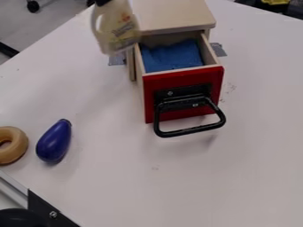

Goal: Put the bottle in the drawer

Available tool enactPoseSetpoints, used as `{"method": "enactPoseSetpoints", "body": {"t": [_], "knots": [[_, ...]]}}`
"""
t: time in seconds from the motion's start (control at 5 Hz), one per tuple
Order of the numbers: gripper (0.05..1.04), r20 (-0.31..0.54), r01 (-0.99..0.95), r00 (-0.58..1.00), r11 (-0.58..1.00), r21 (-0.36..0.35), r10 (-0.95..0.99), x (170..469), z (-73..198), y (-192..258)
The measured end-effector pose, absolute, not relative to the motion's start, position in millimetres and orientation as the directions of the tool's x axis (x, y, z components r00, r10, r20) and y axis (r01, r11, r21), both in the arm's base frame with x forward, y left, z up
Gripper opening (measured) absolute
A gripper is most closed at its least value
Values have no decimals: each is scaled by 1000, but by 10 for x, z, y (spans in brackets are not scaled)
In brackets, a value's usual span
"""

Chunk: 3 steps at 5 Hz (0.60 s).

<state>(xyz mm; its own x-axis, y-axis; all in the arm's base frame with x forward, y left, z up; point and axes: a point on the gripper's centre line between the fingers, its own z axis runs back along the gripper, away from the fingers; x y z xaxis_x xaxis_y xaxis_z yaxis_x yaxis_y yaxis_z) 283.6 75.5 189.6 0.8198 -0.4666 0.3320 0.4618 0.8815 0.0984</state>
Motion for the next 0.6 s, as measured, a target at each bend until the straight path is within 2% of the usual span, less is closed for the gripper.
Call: {"method": "enactPoseSetpoints", "body": {"t": [0.2, 0.6], "knots": [[294, 341, 529, 774, 841, 114, -534, 2899, 1960, 373], [294, 343, 587, 729, 799, 130, -592, 3015, 1981, 19]]}}
